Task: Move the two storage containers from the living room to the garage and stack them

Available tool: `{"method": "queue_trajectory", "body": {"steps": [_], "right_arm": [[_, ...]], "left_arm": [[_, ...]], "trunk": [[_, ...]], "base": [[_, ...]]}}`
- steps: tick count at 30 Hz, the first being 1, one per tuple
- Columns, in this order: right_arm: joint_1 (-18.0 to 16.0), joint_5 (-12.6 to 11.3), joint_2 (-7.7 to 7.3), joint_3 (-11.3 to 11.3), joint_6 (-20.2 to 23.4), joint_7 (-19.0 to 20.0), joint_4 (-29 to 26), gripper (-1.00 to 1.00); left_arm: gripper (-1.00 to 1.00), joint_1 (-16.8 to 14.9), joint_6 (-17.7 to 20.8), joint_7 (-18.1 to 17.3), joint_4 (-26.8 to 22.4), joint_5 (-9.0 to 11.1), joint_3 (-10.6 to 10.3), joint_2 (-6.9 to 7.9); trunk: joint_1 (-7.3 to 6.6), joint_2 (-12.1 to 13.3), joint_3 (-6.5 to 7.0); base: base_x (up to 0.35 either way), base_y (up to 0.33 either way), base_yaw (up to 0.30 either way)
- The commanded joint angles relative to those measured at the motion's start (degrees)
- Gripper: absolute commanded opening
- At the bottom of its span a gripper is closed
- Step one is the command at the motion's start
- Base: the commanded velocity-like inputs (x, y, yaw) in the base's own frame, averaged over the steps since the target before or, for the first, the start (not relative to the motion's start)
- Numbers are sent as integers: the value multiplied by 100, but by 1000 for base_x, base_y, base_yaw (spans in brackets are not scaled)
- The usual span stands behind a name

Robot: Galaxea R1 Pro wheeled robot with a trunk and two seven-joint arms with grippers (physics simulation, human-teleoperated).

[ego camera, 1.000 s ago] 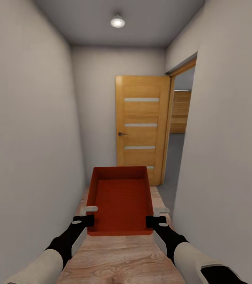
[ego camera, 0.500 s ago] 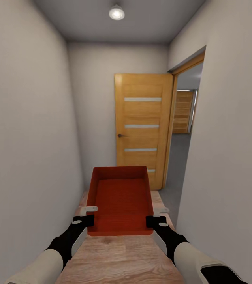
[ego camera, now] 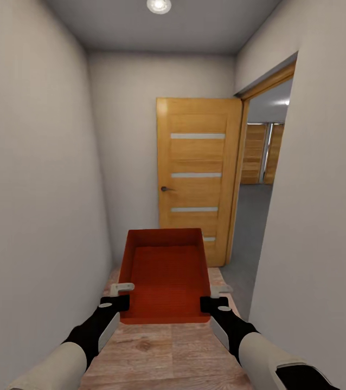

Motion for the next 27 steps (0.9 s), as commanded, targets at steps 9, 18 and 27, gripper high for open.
{"method": "queue_trajectory", "body": {"steps": [9, 18, 27], "right_arm": [[-8, 85, -257, -192, -383, -173, -18, -100], [-4, 85, -257, -194, -381, -173, -18, -100], [-7, 85, -255, -195, -364, -173, -18, -100]], "left_arm": [[-100, -1, 39, 386, 1, 34, 460, 20], [-100, 1, 39, 386, 1, 28, 460, 20], [-100, 1, 34, 396, 1, 25, 460, 20]], "trunk": [[5, -4, -2], [5, -4, -2], [5, -4, -2]], "base": [[323, 0, 0], [323, 0, 0], [323, 0, 0]]}}
